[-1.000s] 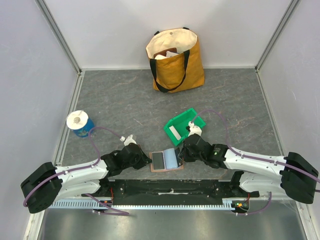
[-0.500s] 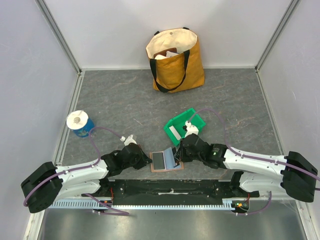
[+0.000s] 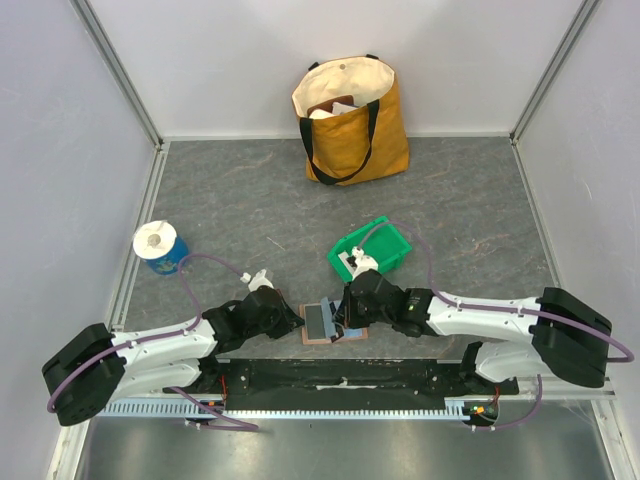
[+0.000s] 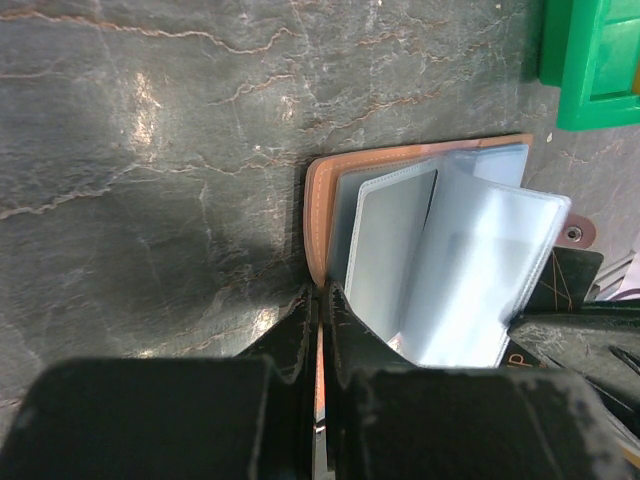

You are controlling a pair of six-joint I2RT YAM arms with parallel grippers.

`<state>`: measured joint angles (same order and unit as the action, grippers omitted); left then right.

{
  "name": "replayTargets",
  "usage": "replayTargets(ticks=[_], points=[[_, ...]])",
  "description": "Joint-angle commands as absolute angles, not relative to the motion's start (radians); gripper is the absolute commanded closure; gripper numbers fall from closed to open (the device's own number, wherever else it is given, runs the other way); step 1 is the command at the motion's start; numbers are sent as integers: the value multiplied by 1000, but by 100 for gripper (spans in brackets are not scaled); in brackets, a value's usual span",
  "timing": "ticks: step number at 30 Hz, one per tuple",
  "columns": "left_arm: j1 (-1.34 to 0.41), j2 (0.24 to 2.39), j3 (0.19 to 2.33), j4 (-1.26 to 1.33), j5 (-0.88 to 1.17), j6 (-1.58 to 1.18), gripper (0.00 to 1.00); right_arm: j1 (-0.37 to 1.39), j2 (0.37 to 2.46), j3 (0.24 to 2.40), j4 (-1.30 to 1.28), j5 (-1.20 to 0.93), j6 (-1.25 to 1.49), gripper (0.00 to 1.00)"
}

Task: Put the credit cards into the card holder
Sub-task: Turn over the card slot in the card holder, then insert the credit card into the card holder.

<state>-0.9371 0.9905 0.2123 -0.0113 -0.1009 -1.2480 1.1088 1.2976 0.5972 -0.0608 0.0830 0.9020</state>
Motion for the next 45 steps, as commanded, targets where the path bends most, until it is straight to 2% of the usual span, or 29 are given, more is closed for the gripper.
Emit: replayTargets(ticks=[1,9,15,19,45], points=[[-934,1014,190,-54,-97,-1204,98,1118,1302,655,26,55,894,100],[-933,1022,192,-54,-95,-1203,98,1118,1344,657,98,-20,900,100],[-933,1011,176,-52,-97,-1209,98,1117,1249,589,58,141,934,100],[-933,1014,169,-52,-98,-1206,98,1104,1204,519,109,164,965,100],[-934,1143,178,-11,-84,-1210,98,993,1296,252,501,6,1094,100]])
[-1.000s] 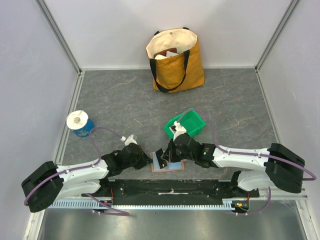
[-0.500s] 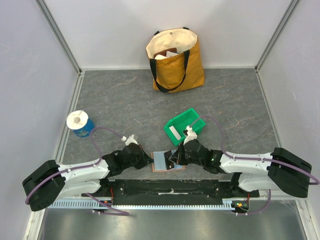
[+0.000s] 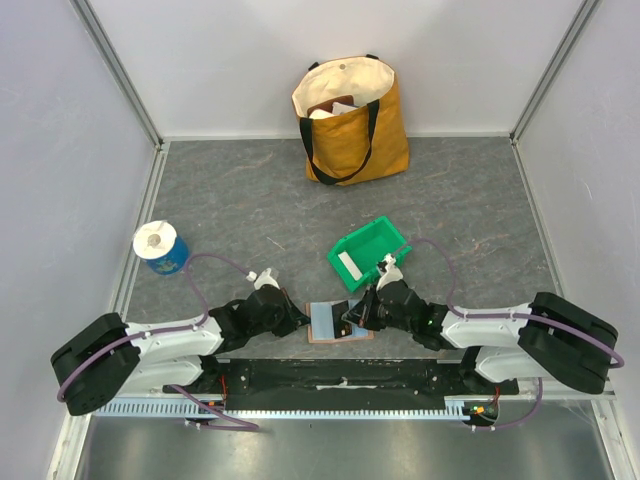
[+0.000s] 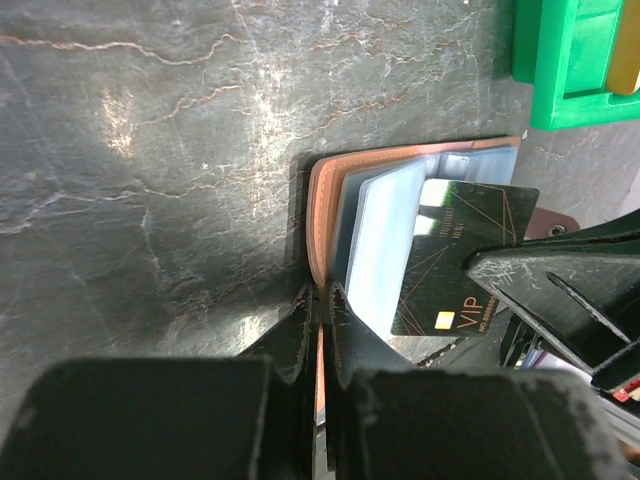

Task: Put the credit cards into the card holder
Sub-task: Insert the credit card into the card holder.

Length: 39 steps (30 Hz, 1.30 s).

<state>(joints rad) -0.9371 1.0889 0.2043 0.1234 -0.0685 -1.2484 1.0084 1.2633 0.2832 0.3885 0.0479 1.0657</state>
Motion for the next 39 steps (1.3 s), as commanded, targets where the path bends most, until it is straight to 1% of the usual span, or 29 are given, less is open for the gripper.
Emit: replayTargets(ticks=[1,13,15,25,31,36,39], points=[[-931,1147,179,-11,-86,-1209,98,986,1307,244,514,3,1100,100],[-933,1155,178,-3,-81,-1212,98,986,1361,196,624,3,1129,100],[-933,1155,176,-5,-80,-1213,98,986,1364,189,649,-32,1132,100],[-934,1157,169,-3,-80,-1218,98,991,1420,207,684,-43,1138,100],[-931,1154,166,-5,-80,-1218,98,1017,1437,236,658,-15,1131,100],[-931,1140,161,-5,-77,-1218,98,1016,1358,256,526,103,1095,100],[-933,1126,155,-3,-74,-1220,98,1014,1333,267,488,129,1075,100]])
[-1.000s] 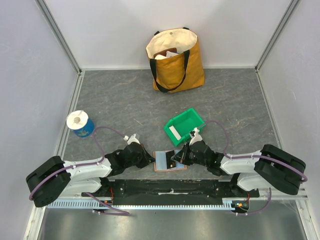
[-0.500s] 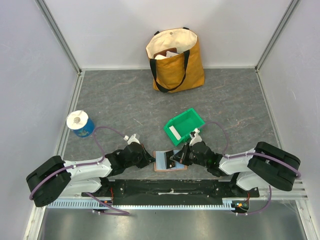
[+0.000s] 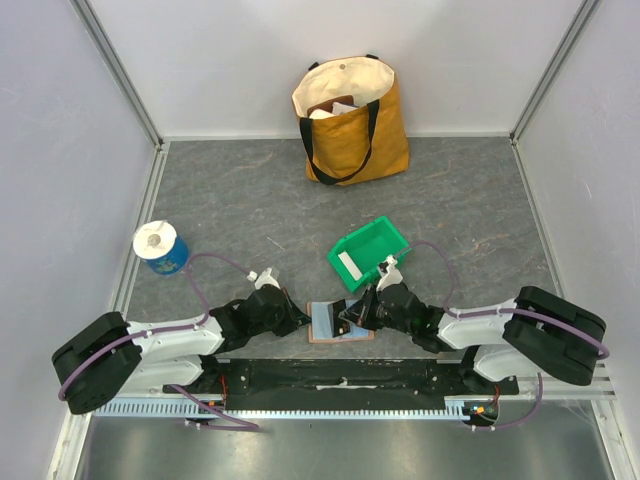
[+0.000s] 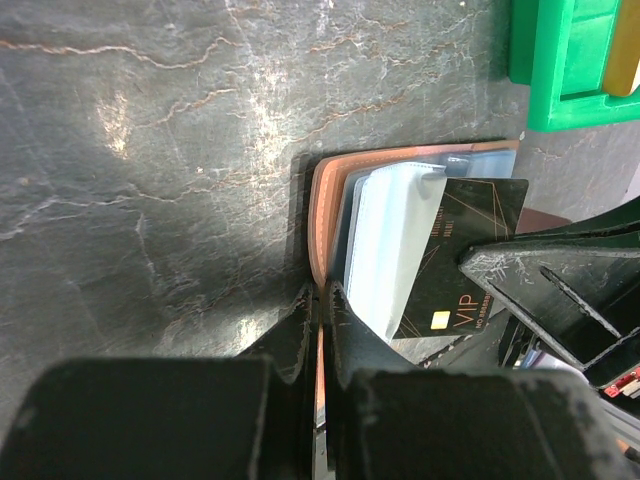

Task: Put the credit cards into the card holder
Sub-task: Insert the credit card into the card holder.

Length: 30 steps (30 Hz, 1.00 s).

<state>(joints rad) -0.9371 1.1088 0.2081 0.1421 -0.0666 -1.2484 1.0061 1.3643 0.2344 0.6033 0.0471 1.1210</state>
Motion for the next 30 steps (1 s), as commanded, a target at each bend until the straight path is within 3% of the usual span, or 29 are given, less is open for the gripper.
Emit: replayTargets(ticks=[1,20,30], points=[[-933,1120,153,-5,-75,-1220,98,1014,1338,264,485,130,1075,100],[-933,1080,143,-12,-72,-1224,98,1025,1425,287,502,87,1080,100],[-933,1072,138,-14,-83,-1252,98,1103,1491,420,318,93,1081,95]])
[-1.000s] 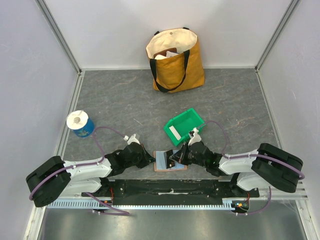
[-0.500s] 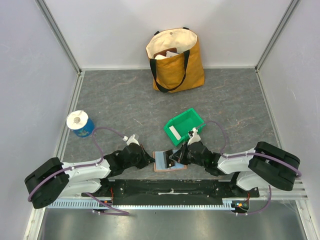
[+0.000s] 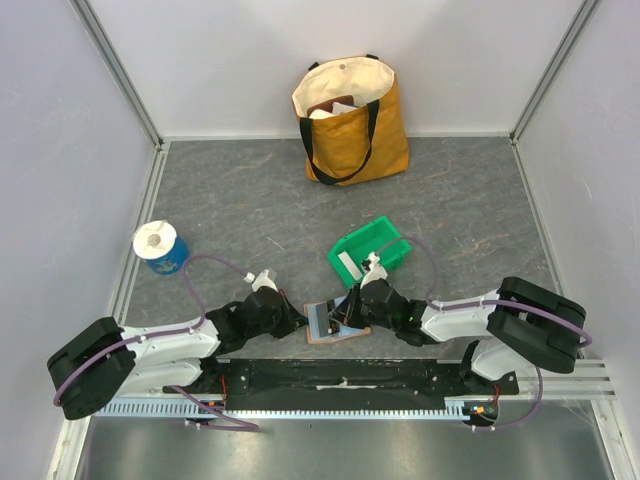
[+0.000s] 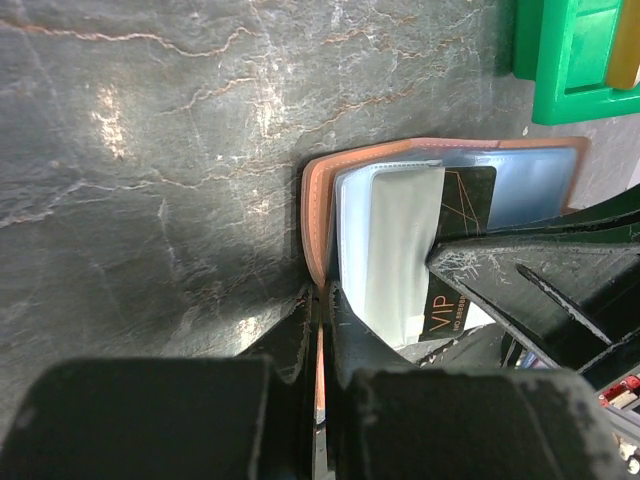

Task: Put the credit cards into the card holder
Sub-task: Insert the credit card into the card holder.

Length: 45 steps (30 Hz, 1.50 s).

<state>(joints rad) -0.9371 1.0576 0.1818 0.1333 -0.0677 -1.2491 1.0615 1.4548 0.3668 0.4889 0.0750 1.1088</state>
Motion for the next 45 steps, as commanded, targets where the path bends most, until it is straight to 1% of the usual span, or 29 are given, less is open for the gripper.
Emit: replayTargets(ticks=[1,5,9,11,12,14,22,30,32,37,40,41,42,44,45], points=[[-933,1069,137,-15,-87,-1253,98,1109,1491,432,289,103,1077,92],[-931,1058,137,-28,-90,-1252,98,1117,1457,465,178,161,1057,78],[-934,1055,133,-28,-91,-1249,98,1117,1387,477,98,221,1037,61],[-933,1057,133,-28,-91,-1246,98,1117,1364,480,71,230,1028,50],[-933,1055,133,-28,-89,-1243,98,1117,1359,482,69,232,1025,46],[-933,1057,133,-22,-87,-1238,98,1117,1365,483,74,226,1020,43],[-933,1062,132,-3,-83,-1235,98,1117,1477,517,172,114,994,43],[-933,1068,129,-3,-80,-1236,98,1124,1505,584,144,117,954,46],[-934,1071,132,-3,-83,-1235,98,1138,1511,600,135,117,953,49],[-933,1085,140,23,-78,-1233,98,1157,1519,624,130,115,946,63],[-931,1085,138,23,-77,-1233,98,1157,1511,635,126,117,934,67],[-933,1083,138,23,-78,-1233,98,1157,1503,643,101,130,925,66],[-931,1078,138,20,-80,-1233,98,1157,1493,653,74,150,914,63],[-933,1072,137,15,-83,-1233,98,1157,1445,675,6,198,876,52],[-933,1068,137,12,-84,-1232,98,1157,1410,690,-30,222,847,48]])
